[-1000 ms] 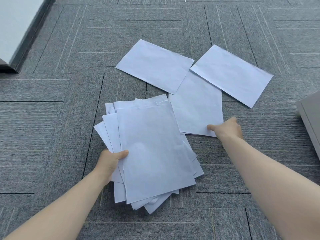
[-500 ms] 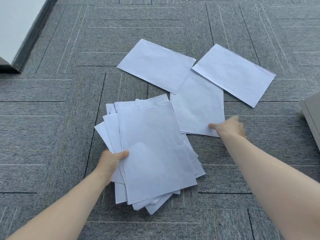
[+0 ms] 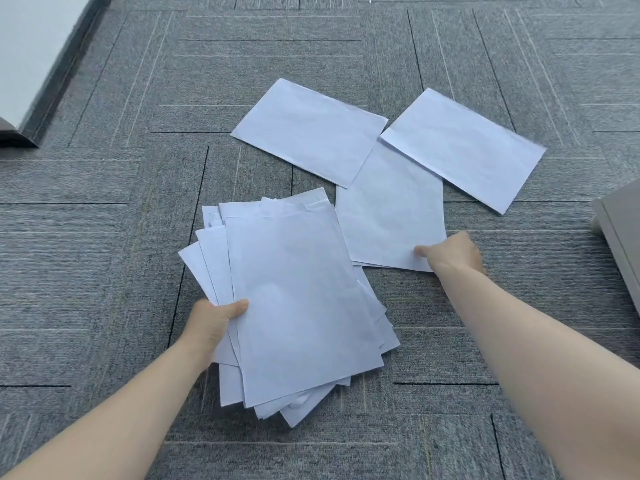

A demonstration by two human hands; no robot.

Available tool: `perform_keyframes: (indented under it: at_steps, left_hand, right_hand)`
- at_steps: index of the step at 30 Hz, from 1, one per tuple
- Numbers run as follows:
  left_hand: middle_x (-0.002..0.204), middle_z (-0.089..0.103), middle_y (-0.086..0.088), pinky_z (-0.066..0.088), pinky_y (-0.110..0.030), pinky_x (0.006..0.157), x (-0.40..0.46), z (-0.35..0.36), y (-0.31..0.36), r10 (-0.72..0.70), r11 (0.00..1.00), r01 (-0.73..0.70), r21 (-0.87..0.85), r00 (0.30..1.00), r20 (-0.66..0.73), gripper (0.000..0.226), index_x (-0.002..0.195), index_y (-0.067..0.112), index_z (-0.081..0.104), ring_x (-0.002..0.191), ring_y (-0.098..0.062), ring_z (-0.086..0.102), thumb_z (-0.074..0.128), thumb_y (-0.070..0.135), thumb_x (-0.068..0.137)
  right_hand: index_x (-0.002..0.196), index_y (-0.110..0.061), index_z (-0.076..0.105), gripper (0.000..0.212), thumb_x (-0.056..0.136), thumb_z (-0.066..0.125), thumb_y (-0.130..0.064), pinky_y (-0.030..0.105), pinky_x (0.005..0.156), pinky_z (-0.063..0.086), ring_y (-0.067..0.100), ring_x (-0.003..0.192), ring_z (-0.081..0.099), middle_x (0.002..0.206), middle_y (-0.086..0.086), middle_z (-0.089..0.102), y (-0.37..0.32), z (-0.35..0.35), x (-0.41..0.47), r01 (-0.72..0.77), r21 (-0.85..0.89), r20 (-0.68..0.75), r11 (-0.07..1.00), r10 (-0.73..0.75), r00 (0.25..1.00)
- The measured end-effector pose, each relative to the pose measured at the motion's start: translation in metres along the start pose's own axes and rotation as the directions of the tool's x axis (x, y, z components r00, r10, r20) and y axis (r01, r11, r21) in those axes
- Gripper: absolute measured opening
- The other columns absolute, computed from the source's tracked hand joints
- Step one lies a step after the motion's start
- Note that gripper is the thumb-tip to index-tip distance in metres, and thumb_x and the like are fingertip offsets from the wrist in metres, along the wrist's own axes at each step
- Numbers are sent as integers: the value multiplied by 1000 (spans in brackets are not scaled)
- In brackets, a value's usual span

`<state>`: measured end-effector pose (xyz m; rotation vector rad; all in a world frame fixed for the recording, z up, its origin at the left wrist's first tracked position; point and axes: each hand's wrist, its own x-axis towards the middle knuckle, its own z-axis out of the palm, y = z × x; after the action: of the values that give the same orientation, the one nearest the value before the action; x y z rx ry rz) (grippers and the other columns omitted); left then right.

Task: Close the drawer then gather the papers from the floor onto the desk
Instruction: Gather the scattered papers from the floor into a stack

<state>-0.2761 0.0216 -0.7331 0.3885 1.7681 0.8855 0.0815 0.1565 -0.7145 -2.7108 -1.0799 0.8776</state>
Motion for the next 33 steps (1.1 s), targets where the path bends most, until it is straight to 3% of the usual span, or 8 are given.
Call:
perform_keyframes:
  at_steps: [4,9,13,16,25,28,31,33]
  left_hand:
    - [104,71,-14,51,-48,92,-1,-6,1,-6,1000,6,11,1000,-10,27,108,0,68,95,-32,68,70,1,81]
    - [104,72,-14,52,-51,91,-1,-12,2,-22,999,23,31,999,-31,28,108,0,68,93,-32,69,71,3,80]
    - [106,70,-17,51,-48,90,-1,-18,5,-21,1000,22,11,998,-56,31,112,-3,66,94,-33,67,69,-1,81]
    - [106,68,-18,51,-44,87,-2,-23,8,-25,1000,24,-8,997,-73,32,114,-4,65,93,-34,66,68,-2,82]
    - [114,67,-20,50,-45,88,-4,-18,21,-57,996,54,-72,998,-39,25,114,1,64,94,-33,65,60,4,89]
    - [124,65,-17,46,-49,99,-3,-13,25,-66,990,61,-127,997,-40,38,118,5,63,104,-32,63,60,32,92]
    - [131,61,0,35,-48,111,2,-8,26,-56,989,58,-134,998,24,79,129,18,60,122,-24,54,68,67,68]
    - [121,67,-4,38,-47,108,-2,2,30,-45,991,52,-122,997,60,60,120,13,65,114,-25,60,73,52,75]
  right_hand:
    - [125,-7,48,54,79,72,-23,44,90,47,34,110,59,116,14,62,-2,2,2,-13,44,44,999,11,999]
    - [99,-7,62,20,90,44,-9,42,67,61,25,60,69,81,13,71,5,6,-1,40,285,34,958,-51,998]
    - [119,-5,56,29,92,49,1,31,52,55,17,50,62,82,13,67,3,1,-10,-190,697,211,691,56,976]
    - [117,-6,53,26,93,53,2,24,43,50,14,51,58,93,12,64,5,0,-24,-282,762,337,582,14,941]
    - [100,-10,66,9,95,59,-12,27,52,52,16,56,59,85,4,67,17,14,-65,-48,615,513,787,-354,782]
    - [102,-11,69,11,93,63,-14,39,65,58,20,63,66,95,6,73,15,21,-77,77,517,543,852,-396,740]
    - [99,-12,68,9,94,62,-16,29,51,53,18,56,66,98,8,72,12,29,-92,173,432,566,885,-415,712]
    - [98,-14,66,7,94,62,-15,25,46,51,17,61,65,100,9,71,9,34,-100,197,409,576,891,-419,701]
